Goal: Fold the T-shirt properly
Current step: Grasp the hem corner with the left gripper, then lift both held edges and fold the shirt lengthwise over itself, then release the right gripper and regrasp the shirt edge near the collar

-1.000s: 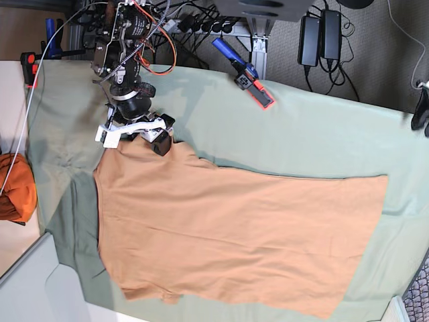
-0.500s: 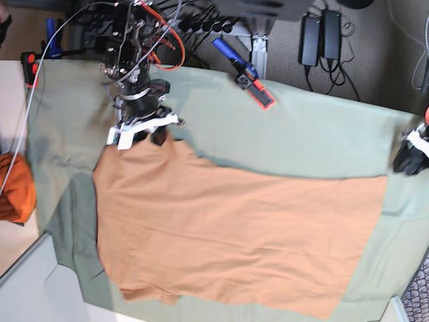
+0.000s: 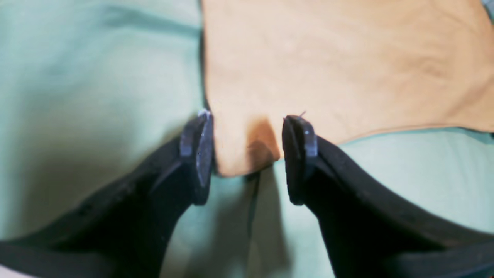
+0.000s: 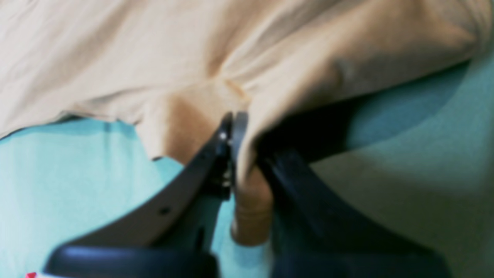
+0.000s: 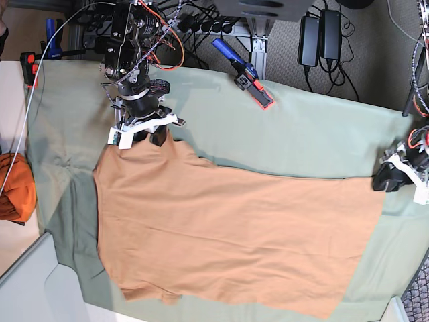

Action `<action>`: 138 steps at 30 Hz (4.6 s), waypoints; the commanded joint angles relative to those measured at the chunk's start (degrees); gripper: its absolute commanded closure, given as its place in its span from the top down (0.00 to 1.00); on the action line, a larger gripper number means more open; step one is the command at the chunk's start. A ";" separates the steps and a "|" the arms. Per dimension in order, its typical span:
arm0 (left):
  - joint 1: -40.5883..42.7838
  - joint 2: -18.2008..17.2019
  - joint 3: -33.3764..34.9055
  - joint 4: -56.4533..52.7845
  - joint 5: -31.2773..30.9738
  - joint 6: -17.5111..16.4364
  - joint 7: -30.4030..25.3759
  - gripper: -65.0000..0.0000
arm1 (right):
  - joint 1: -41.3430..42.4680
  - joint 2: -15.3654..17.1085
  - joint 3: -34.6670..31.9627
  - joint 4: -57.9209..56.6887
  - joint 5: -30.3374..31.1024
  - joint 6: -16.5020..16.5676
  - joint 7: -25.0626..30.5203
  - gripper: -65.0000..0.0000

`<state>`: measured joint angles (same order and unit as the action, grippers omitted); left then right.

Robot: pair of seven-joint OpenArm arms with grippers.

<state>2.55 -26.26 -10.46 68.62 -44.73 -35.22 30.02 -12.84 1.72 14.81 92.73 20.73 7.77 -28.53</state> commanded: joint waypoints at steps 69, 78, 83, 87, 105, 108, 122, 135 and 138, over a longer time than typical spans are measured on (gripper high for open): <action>-2.75 -0.70 -2.32 15.41 -6.40 -4.78 10.51 0.00 | 9.14 12.76 9.40 3.08 9.66 10.54 -8.76 0.00; -7.48 1.36 -1.07 8.98 -1.55 -4.78 7.10 0.00 | 18.40 12.72 6.10 -5.57 6.84 10.69 -8.52 0.00; -12.87 1.38 -0.37 1.38 -1.20 -4.78 5.77 0.00 | 23.04 12.72 3.19 -10.23 4.61 10.71 -7.65 0.00; -15.98 1.36 -0.37 -2.10 -1.07 -4.78 5.75 0.00 | 26.16 12.72 0.70 -13.53 2.78 10.73 -7.30 0.00; -19.23 1.44 5.33 -6.12 4.39 -4.78 -1.42 0.05 | 30.60 12.74 -1.07 -16.83 -2.80 10.93 -5.73 0.00; -19.80 1.68 6.01 -6.12 5.64 -4.78 -2.21 0.05 | 30.60 12.74 -1.07 -16.83 -4.17 11.69 -4.72 0.00; -21.57 1.68 6.05 -6.14 6.43 -4.78 -1.95 0.41 | 30.60 12.74 -1.33 -17.38 -5.73 12.17 -4.11 0.00; -21.51 1.29 3.13 -6.10 -1.14 -4.78 7.13 0.56 | 30.53 12.72 -0.24 -15.69 -0.96 11.87 -9.22 0.68; -20.76 1.25 -1.05 -6.08 -6.58 -4.78 11.41 0.56 | 30.10 12.72 5.81 -13.84 1.07 11.32 -14.21 0.68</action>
<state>-16.95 -24.01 -11.33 61.69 -50.57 -39.27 42.52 16.01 13.45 20.36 77.76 21.50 14.79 -44.34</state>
